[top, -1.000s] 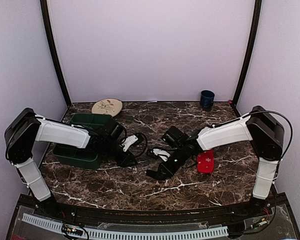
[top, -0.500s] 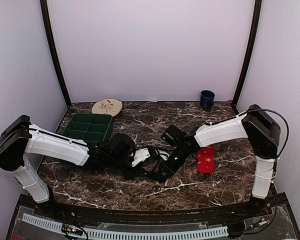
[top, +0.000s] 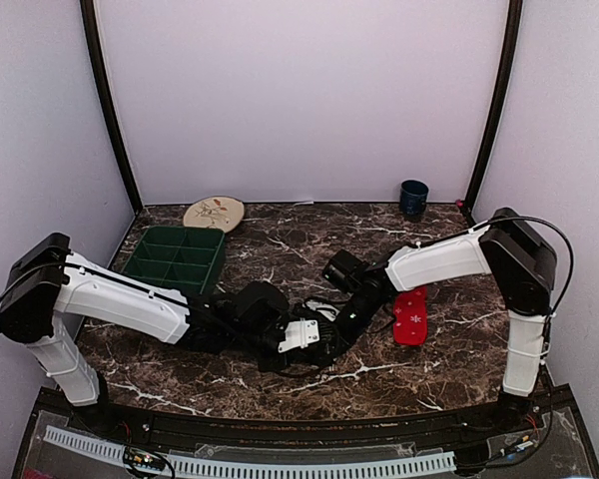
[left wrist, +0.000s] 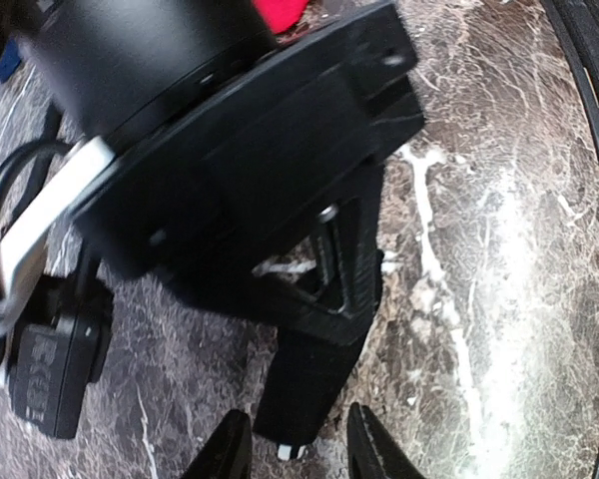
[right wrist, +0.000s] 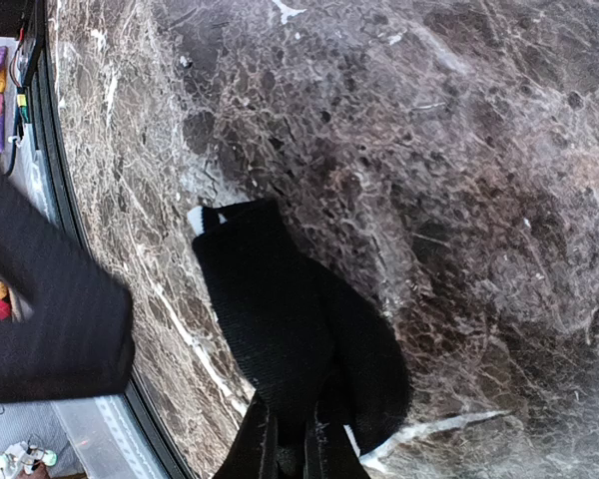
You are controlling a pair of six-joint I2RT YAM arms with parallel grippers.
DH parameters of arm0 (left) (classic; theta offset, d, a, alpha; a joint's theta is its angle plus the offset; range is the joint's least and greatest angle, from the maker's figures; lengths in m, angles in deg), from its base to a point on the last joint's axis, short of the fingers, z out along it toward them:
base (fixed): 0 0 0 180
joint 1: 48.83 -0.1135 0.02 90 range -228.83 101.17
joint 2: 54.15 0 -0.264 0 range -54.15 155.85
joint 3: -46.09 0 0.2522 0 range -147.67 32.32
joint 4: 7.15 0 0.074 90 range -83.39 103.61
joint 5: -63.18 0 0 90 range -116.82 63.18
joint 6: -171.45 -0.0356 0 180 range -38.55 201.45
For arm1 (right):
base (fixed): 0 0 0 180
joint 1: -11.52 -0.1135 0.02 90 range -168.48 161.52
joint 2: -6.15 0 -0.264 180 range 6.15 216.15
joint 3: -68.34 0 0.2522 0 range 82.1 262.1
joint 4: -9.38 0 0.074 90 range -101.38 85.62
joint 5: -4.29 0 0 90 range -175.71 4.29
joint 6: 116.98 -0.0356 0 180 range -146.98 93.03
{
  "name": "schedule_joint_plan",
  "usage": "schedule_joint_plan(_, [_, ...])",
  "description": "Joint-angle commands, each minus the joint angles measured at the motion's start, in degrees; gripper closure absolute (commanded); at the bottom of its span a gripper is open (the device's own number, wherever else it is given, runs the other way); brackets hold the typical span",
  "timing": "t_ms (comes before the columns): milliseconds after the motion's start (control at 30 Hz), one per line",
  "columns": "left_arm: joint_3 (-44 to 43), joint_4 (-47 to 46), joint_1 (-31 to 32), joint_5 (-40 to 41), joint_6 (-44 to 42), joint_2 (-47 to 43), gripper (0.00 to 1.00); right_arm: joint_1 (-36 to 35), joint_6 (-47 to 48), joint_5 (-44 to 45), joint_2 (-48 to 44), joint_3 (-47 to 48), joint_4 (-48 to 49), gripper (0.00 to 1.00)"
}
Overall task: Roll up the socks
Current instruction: Pick up the sock from the center of the board.
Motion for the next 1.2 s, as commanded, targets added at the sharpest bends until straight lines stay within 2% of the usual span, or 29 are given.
schedule_joint_plan(0, [-2.73,2.75,1.22,0.54,-4.94,1.83,0.64,0.42,1.19,3.26,3.25,-0.9,-7.26,0.94])
schedule_joint_plan(700, [-7.2,3.33,2.86,5.34,-11.23,9.24,0.64,0.6,2.69,0.26,4.7,-0.21,-7.96,0.95])
schedule_joint_plan(967, [-8.92,6.17,2.97,3.26,-13.15,10.77,0.7,0.93,3.16,-0.16,5.34,0.64,-8.65,0.96])
schedule_joint_plan(1167, [-9.05,7.12,3.14,1.51,-13.87,11.14,0.7,1.29,3.26,-0.8,5.69,0.87,-8.44,0.96])
